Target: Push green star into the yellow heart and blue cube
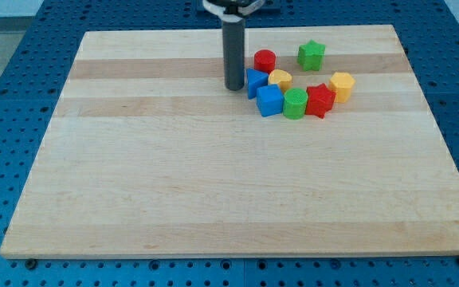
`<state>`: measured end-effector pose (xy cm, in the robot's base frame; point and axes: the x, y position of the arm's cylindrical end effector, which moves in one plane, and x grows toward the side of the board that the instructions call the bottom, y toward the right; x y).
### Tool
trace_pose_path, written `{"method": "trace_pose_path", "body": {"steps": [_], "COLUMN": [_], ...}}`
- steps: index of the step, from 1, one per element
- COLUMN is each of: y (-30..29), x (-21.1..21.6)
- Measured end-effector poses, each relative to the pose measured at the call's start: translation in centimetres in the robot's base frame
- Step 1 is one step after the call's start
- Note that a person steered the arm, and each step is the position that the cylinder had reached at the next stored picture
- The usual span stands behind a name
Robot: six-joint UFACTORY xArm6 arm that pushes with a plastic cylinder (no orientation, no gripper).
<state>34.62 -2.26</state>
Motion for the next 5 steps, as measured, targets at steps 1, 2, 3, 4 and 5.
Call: {"method": "trace_pose_path", "body": {"steps": [1,2,3,4,5], "y": [-4.2,-1.9,7.1,17.8,21.4], "x": [-3.7,-9.3,-10.8,-10.8,-8.6]}}
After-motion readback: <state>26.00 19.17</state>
